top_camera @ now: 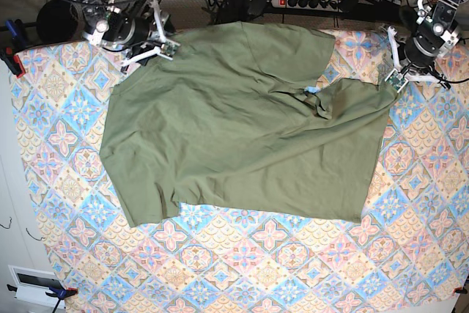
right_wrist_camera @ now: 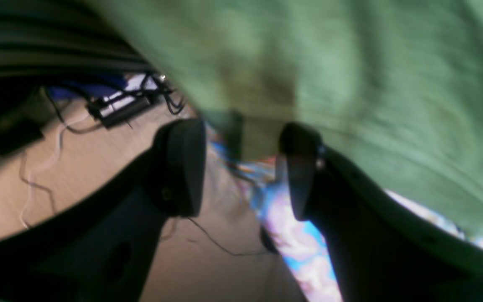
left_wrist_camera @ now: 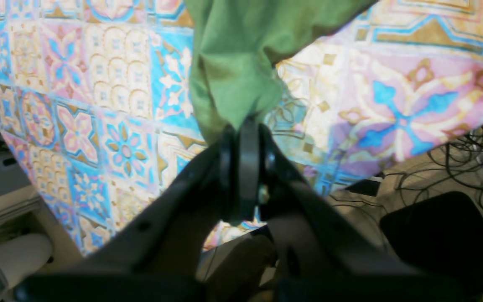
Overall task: Layout the t-shirt on the table in an organized manner, then fold the t-shirt properly
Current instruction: 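Grasp the shirt shoulder corner with the right gripper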
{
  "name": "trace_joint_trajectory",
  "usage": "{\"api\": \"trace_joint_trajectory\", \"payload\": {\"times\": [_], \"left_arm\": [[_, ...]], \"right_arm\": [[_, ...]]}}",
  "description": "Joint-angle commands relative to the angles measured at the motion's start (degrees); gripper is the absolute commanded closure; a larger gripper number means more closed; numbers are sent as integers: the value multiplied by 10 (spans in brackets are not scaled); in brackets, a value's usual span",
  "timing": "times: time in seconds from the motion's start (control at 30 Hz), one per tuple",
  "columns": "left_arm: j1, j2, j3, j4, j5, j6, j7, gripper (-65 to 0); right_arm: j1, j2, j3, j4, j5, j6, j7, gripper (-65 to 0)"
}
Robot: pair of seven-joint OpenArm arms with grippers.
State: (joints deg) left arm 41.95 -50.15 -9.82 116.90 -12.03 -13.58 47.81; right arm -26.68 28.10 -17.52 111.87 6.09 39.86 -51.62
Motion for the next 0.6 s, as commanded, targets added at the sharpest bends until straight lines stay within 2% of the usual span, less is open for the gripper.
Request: {"api": "trace_joint_trajectory", "payload": {"times": [0.0,0.1,0.3,0.37,0.5,0.57], "left_arm": [[1,-9,-4,8,3,4,-4,0],[1,-9,-4,8,3,4,-4,0],[0,-8,-5,8,3,4,-4,0],[0,-8,-5,8,3,4,-4,0],[-1,-8,-5,8,3,4,-4,0],[-11,-1,-4,8,3,4,-3,0]], "right_arm": [[3,6,0,10,-9,1,6,-294],[3,3,-5,10,-39,1,6,-294],[6,3,0,6,-42,1,6,-279],[6,3,1,4,-41,1,6,-234],[7,3,1,4,-41,1,6,-79],[18,3,5,4,-41,1,5,-33]]}}
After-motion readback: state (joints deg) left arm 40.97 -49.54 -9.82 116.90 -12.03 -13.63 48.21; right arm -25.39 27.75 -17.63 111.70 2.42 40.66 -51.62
